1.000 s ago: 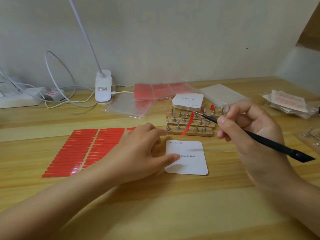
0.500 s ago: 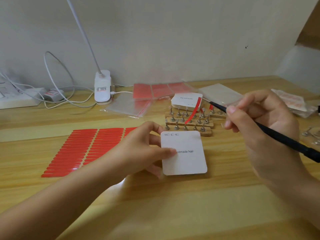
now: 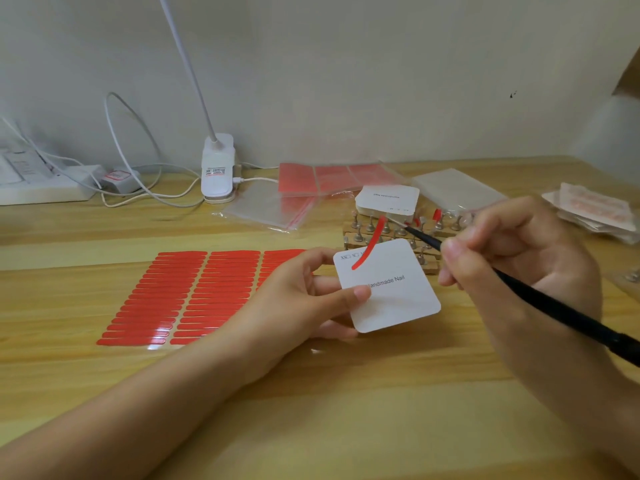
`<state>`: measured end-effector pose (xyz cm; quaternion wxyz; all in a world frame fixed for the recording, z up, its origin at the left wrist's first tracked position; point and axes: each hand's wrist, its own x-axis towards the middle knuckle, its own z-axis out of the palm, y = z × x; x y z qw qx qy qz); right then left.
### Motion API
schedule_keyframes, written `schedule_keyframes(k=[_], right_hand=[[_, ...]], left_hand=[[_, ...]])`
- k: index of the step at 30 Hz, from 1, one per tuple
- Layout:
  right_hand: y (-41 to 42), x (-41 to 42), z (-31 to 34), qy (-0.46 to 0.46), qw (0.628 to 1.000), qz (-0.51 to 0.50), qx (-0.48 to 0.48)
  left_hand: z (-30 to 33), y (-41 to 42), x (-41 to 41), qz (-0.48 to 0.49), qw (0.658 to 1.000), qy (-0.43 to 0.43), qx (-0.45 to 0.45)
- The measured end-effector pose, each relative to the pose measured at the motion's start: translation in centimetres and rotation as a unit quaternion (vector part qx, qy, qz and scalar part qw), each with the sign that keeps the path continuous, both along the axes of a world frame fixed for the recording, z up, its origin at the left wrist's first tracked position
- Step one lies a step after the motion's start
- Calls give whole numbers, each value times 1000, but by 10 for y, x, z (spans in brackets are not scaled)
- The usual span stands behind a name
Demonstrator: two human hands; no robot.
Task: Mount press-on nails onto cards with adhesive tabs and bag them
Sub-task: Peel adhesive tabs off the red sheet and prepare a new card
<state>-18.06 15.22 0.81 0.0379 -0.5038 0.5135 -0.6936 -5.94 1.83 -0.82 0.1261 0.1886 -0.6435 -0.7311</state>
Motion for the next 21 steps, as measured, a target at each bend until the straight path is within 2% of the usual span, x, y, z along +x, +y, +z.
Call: schedule_keyframes(k=[21], right_hand=[[-4, 2, -8, 30, 999, -22, 8]], left_hand=[[-4, -1, 1, -13, 1000, 25, 0]])
